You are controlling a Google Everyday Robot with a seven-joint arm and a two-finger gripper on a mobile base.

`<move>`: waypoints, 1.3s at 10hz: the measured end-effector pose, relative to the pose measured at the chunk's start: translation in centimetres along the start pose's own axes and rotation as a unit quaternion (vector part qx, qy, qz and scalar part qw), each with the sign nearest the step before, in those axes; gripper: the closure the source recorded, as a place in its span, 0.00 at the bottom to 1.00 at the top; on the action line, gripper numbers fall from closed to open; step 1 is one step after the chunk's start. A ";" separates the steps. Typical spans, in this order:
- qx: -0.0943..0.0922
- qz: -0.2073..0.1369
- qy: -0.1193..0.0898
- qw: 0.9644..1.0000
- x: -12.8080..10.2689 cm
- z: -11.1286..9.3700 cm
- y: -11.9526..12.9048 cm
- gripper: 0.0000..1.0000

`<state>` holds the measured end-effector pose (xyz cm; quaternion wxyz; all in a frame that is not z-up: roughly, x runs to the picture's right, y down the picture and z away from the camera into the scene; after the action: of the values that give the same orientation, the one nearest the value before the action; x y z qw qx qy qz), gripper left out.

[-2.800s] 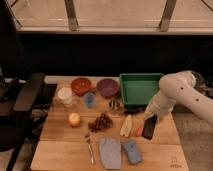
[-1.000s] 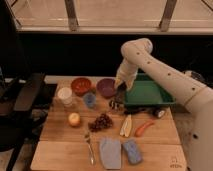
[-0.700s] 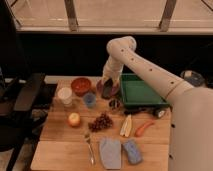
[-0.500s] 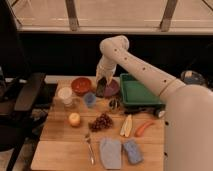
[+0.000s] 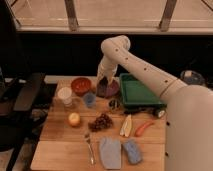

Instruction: Wipe red bowl with eraser

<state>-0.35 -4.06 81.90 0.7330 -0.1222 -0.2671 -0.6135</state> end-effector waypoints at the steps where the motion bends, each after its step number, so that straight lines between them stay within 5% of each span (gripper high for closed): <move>1: -0.003 -0.003 0.013 1.000 0.5 0.8 -0.1 1.00; 8: 0.011 -0.037 0.099 0.994 6.1 2.3 -5.1 1.00; 13: 0.090 -0.047 0.127 0.987 10.2 4.6 -10.9 1.00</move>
<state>-10.89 -12.64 89.59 0.7396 0.0355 -0.2315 -0.6310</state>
